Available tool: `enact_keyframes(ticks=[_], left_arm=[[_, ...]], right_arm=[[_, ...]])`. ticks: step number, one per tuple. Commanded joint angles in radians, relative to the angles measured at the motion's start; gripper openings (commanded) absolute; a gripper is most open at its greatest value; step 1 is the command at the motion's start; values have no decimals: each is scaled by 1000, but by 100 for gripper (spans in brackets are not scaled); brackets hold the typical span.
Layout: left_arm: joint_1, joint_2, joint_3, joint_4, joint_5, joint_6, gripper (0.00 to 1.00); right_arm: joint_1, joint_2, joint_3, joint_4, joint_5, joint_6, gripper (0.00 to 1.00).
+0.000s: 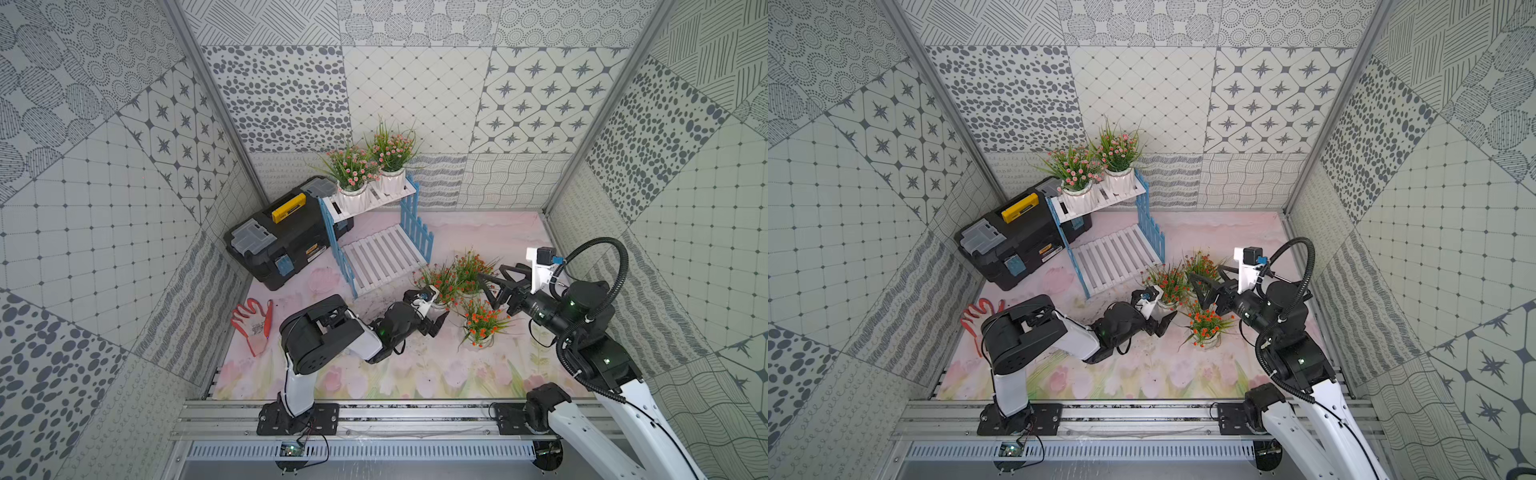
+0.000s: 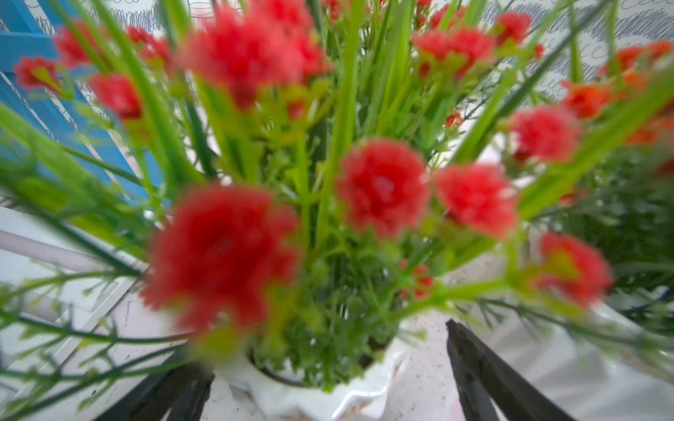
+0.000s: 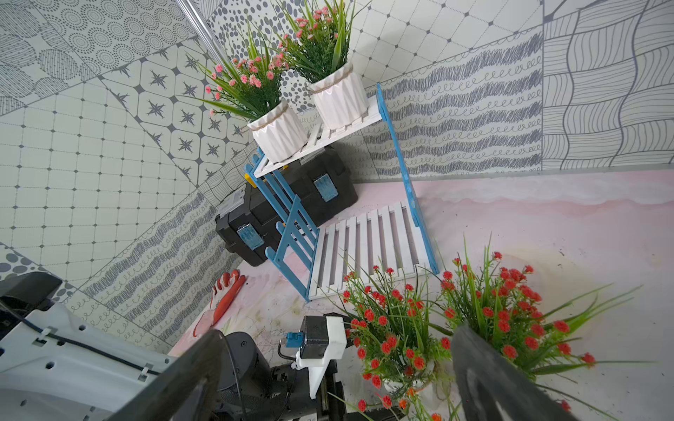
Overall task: Place the baby's breath potted plants on the rack by color
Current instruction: Pick up the baby's breath potted plant from the center of the board.
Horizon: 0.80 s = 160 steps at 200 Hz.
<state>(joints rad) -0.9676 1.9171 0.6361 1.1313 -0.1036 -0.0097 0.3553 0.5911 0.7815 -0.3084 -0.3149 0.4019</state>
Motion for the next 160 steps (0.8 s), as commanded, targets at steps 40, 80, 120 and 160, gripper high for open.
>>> enact_keyframes(ticks=[40, 80, 120, 160], left_arm=[[34, 57, 55, 130, 56, -28, 98], [43, 75, 84, 106, 106, -36, 98], [43, 97, 111, 83, 120, -39, 98], [42, 116, 137, 74, 89, -42, 96]], right_arm=[[-4, -40, -21, 41, -21, -25, 98], [-3, -45, -28, 46, -26, -24, 98], [-5, -47, -33, 49, -33, -25, 98], [-4, -50, -36, 45, -33, -27, 98]])
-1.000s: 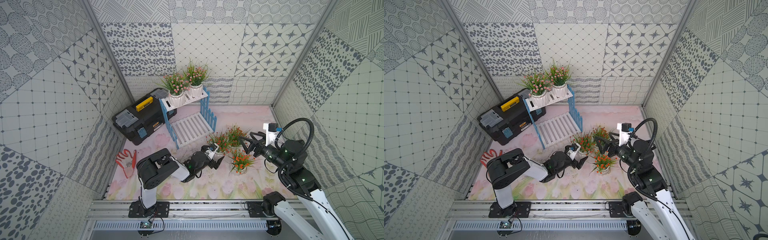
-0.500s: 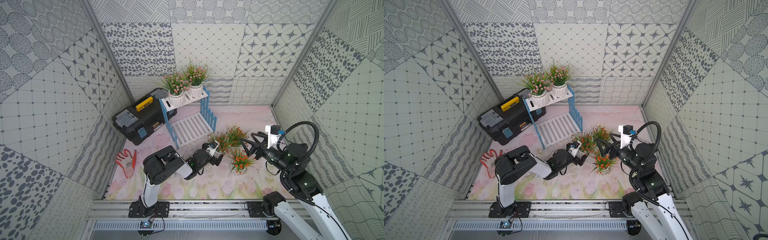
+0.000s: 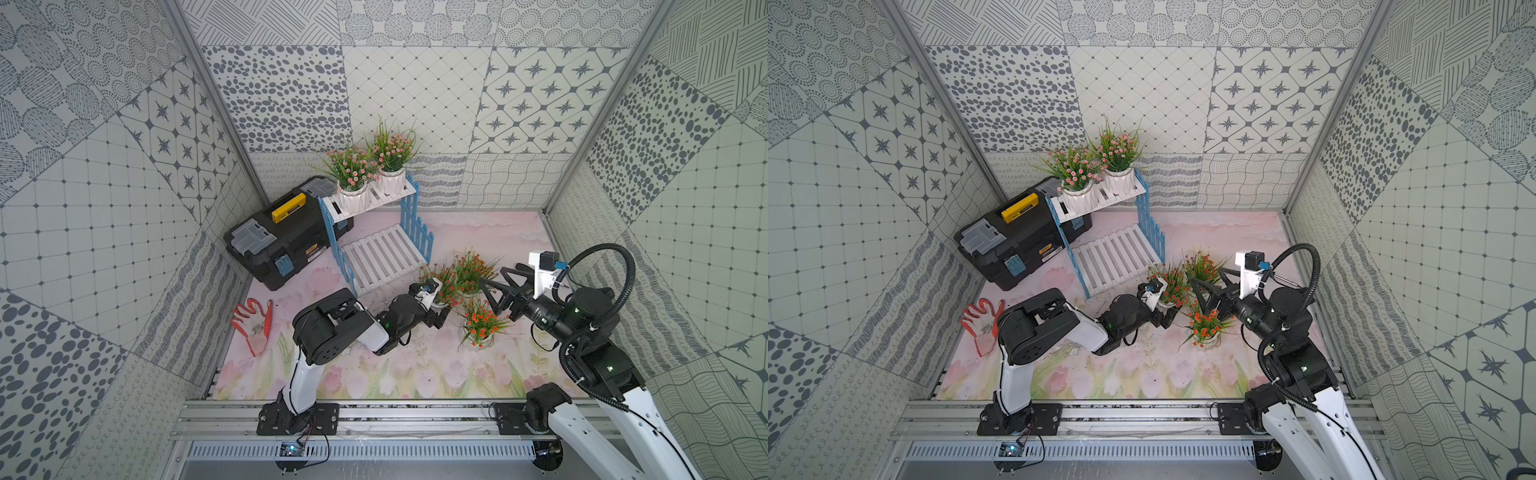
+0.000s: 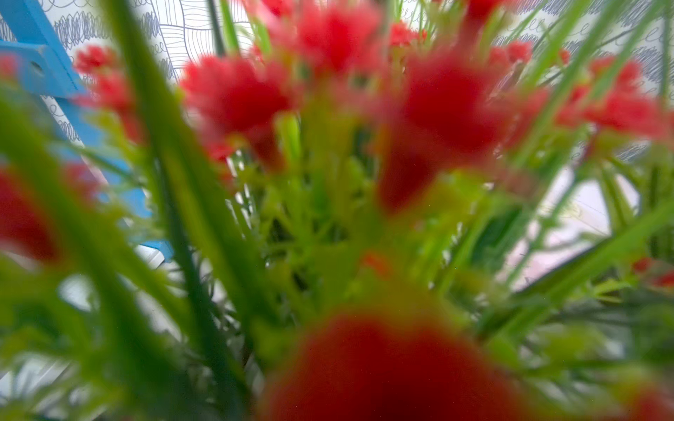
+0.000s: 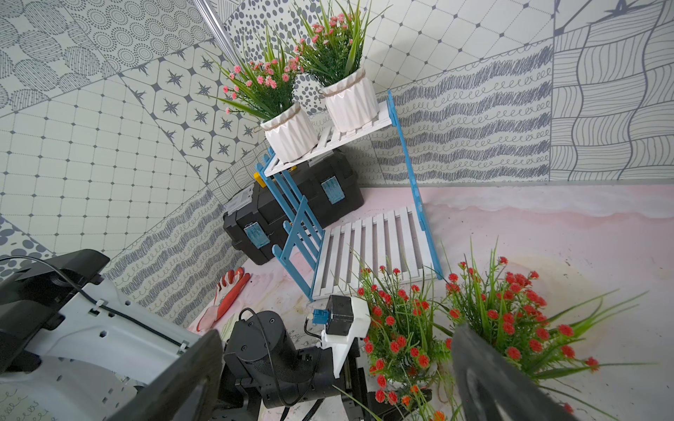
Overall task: Place the baby's breath potted plants on the rack by color
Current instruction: Pick up the baby's breath potted plant from the center of the board.
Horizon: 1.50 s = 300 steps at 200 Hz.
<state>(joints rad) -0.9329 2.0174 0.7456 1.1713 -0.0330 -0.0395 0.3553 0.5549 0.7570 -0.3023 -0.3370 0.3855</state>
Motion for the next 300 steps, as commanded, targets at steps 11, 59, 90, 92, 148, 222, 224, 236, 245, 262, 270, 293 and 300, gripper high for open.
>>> enact_keyframes(ticks=[11, 59, 90, 92, 148, 222, 224, 236, 245, 262, 270, 293, 300], left_arm=[[8, 22, 36, 32, 9, -10, 94], [9, 27, 64, -16, -4, -8, 86], [11, 31, 73, -15, -8, -8, 85], [12, 30, 74, -15, -9, -8, 85], [2, -14, 30, -9, -88, 0, 84], [-14, -125, -56, -15, -190, -5, 84], [-14, -129, -57, -16, -193, -5, 84], [-17, -150, -62, -31, -211, -3, 84], [-18, -166, -67, -37, -223, 1, 84], [-23, -190, -77, -45, -255, 10, 84], [-24, -201, -82, -47, -270, 12, 84], [-27, -220, -89, -50, -327, 25, 84], [-28, -226, -91, -51, -342, 28, 84]], right_arm=[[-4, -12, -13, 39, -10, -10, 98], [-4, -12, -8, 30, -10, -18, 98], [-4, -13, -9, 26, -11, -19, 98], [-4, -13, -9, 26, -11, -19, 98], [-4, -20, -16, 22, -2, -31, 98], [-3, -24, -42, 37, 28, -39, 98], [-4, -24, -43, 37, 28, -39, 98], [-4, -24, -48, 40, 33, -39, 98], [-3, -24, -52, 42, 35, -39, 98], [-4, -28, -57, 45, 38, -40, 98], [-4, -29, -60, 46, 39, -43, 97], [-3, -29, -65, 49, 45, -46, 98], [-5, -29, -67, 51, 44, -48, 98]])
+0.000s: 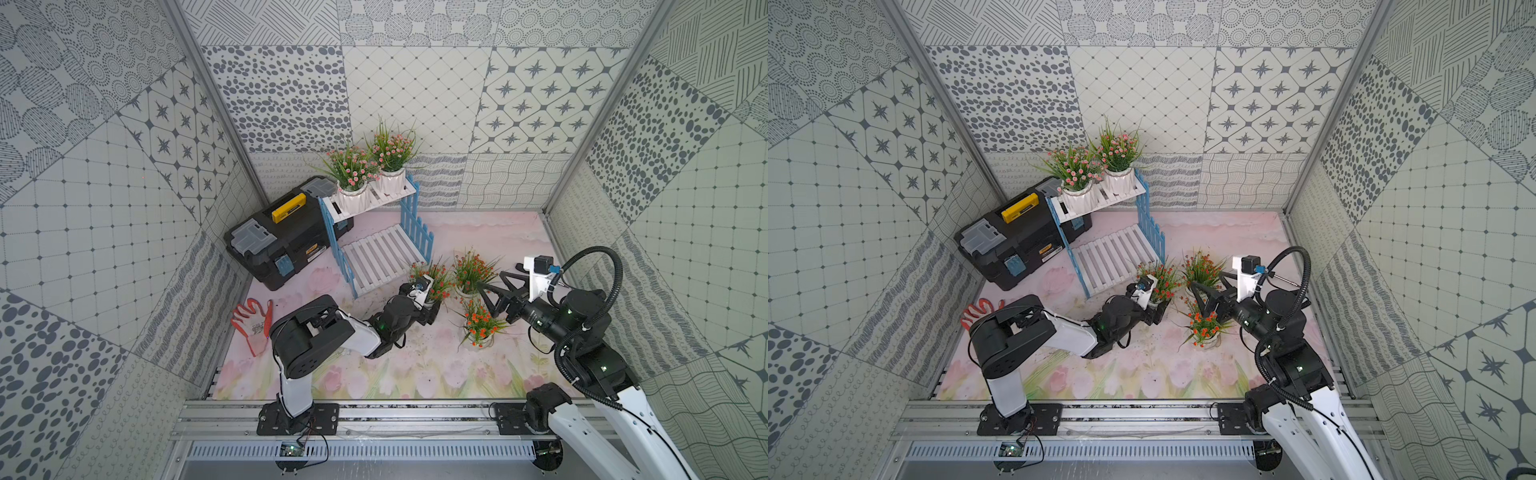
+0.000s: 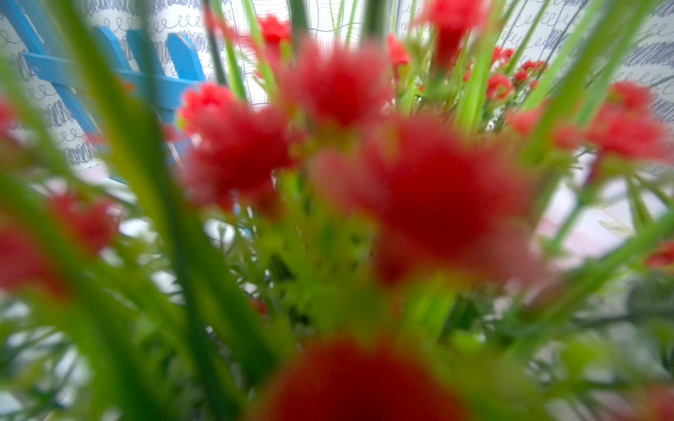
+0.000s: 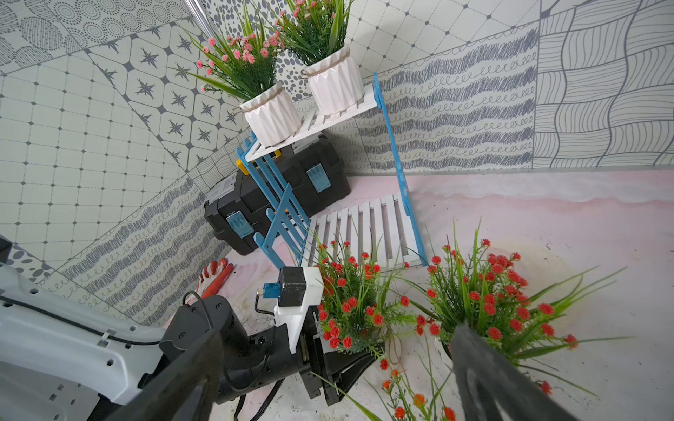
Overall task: Place the baby's breath potted plants on the rack by color
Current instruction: Pick up the baby's breath potted plant from the center of the board, then place the baby's breath potted plant on the rack.
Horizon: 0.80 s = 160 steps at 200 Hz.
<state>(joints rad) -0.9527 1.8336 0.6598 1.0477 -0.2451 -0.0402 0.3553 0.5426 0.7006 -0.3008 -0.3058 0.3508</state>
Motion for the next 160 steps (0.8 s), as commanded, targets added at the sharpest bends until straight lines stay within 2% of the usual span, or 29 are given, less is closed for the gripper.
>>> enact_keyframes(ticks=[1, 43, 107, 160], left_arm=[[-8, -42, -5, 73, -133, 28, 84], [-7, -54, 23, 75, -275, 66, 84], [20, -32, 137, 0, -417, 78, 84], [77, -1, 239, -83, -484, 64, 85]], right_arm=[[-5, -17, -10, 49, 13, -13, 98], [-3, -21, -1, 37, 30, -22, 98], [-4, -39, 9, 19, 59, -32, 98], [-4, -55, 11, 2, 74, -44, 98]])
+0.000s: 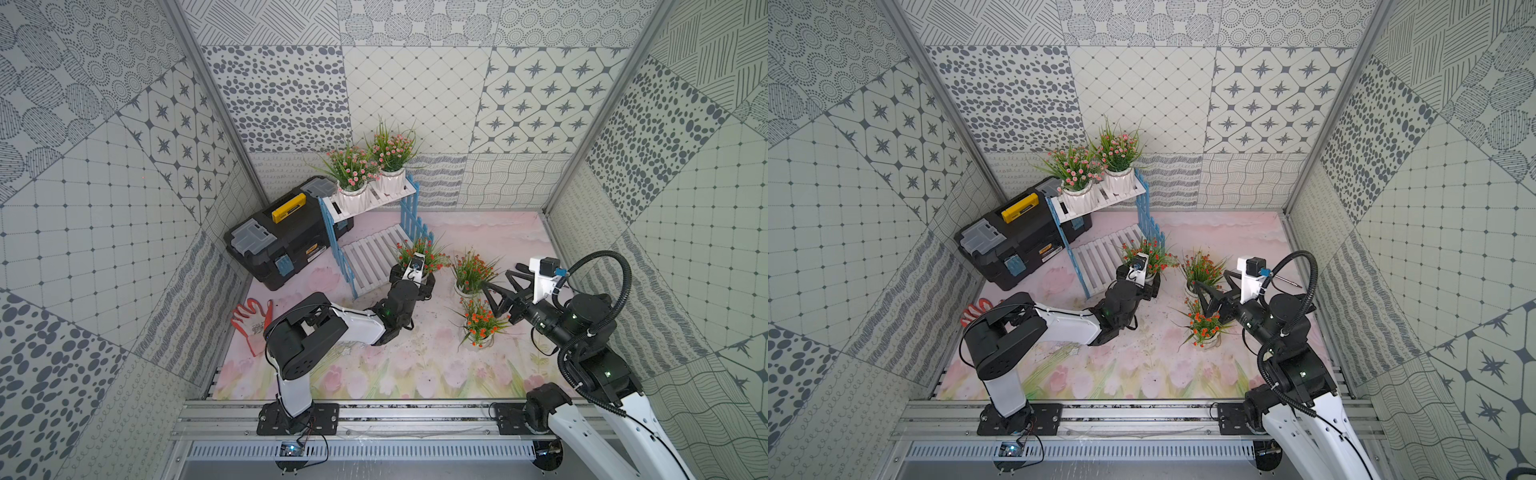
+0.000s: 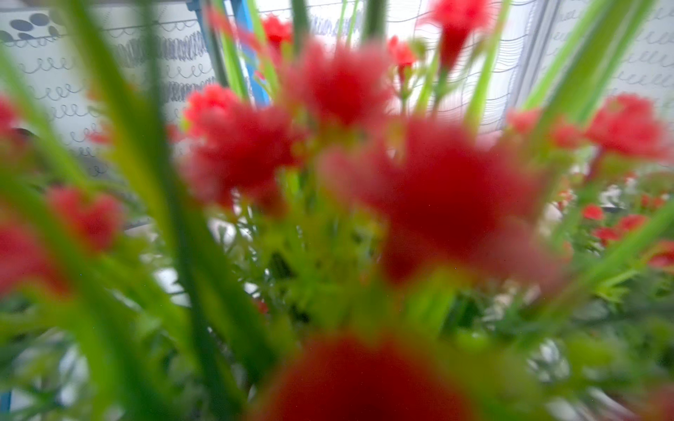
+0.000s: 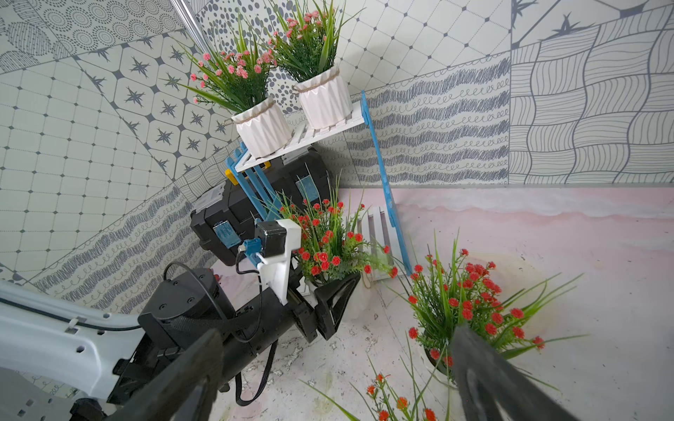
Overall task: Place the baby's breath potted plants on the rack by color
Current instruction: Place the baby's breath potted plant on the rack.
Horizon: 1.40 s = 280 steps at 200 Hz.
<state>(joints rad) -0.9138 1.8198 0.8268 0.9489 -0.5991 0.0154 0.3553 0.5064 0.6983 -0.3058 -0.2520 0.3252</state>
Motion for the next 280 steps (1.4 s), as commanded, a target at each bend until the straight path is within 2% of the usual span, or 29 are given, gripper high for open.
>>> enact_keyframes(ticks=[1, 84, 124, 185, 248, 280], left_arm=[[40, 13, 72, 15, -131, 8, 84], [148, 109, 210, -37, -242, -17, 85], [193, 150, 243, -71, -315, -91, 85], [245, 219, 301, -103, -240, -173, 84], [266, 286, 364, -47, -153, -189, 84], [282, 328, 394, 13, -111, -158, 84]], right_arm=[[-4, -20, 13, 7, 21, -18, 98], [-5, -19, 4, 11, 27, -18, 98], [-5, -16, 6, 13, 23, -26, 98], [-5, -12, -4, 19, 20, -28, 98], [-4, -6, -20, 33, 18, -28, 98], [-5, -15, -23, 31, 18, -27, 98]])
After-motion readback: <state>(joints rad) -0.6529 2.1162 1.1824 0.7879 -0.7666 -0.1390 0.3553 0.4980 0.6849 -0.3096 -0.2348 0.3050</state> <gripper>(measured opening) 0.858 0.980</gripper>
